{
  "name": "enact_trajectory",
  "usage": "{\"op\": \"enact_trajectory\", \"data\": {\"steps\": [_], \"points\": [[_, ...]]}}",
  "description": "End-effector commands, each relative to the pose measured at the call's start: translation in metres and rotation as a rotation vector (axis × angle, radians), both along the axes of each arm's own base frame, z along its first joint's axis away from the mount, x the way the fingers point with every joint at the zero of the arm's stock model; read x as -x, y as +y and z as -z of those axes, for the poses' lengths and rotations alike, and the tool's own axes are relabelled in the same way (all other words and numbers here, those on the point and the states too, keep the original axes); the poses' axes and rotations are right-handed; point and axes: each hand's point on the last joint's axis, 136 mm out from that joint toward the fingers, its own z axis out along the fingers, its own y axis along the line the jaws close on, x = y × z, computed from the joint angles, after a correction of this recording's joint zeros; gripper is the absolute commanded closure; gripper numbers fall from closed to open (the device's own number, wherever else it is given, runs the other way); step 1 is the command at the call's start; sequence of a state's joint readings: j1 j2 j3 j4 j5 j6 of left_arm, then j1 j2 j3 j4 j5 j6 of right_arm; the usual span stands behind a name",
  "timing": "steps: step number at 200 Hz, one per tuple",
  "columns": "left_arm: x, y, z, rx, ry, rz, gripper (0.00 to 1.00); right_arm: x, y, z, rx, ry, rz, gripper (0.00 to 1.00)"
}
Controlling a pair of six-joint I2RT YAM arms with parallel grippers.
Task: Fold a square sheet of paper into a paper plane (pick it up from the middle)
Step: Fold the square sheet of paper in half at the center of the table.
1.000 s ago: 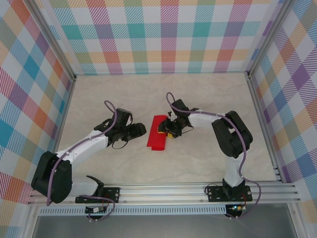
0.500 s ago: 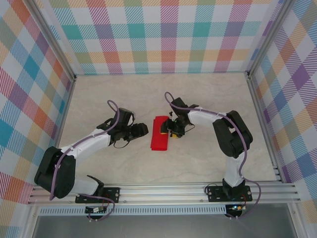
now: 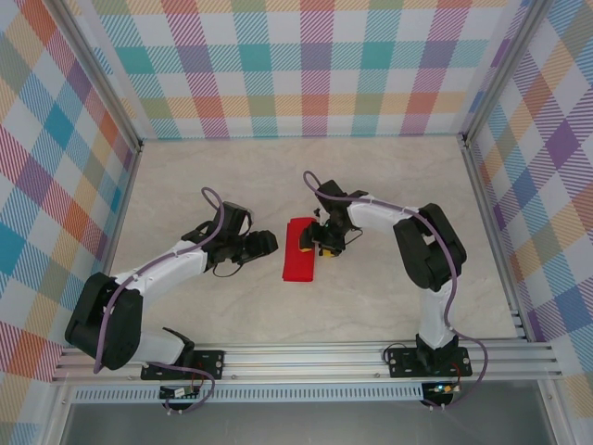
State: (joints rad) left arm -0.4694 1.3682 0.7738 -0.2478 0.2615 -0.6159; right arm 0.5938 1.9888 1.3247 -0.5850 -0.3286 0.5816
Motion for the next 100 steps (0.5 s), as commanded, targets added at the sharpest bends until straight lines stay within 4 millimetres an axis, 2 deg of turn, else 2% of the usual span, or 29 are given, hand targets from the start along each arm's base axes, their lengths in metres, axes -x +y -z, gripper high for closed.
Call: {"op": "enact_trajectory", "data": {"steps": [1,100], "points": [[-0.0033,-0.0001,-0.0003,0.003,-0.007,0.005,0.38,0.0037,-0.0038,0.0078,0.033,0.024,-0.035,0.41],[-0.0043,-0.003,0.002,0.009,0.002,0.015,0.38,0.0061,-0.0028,0.0157,0.05,0.057,-0.093,0.41]]}}
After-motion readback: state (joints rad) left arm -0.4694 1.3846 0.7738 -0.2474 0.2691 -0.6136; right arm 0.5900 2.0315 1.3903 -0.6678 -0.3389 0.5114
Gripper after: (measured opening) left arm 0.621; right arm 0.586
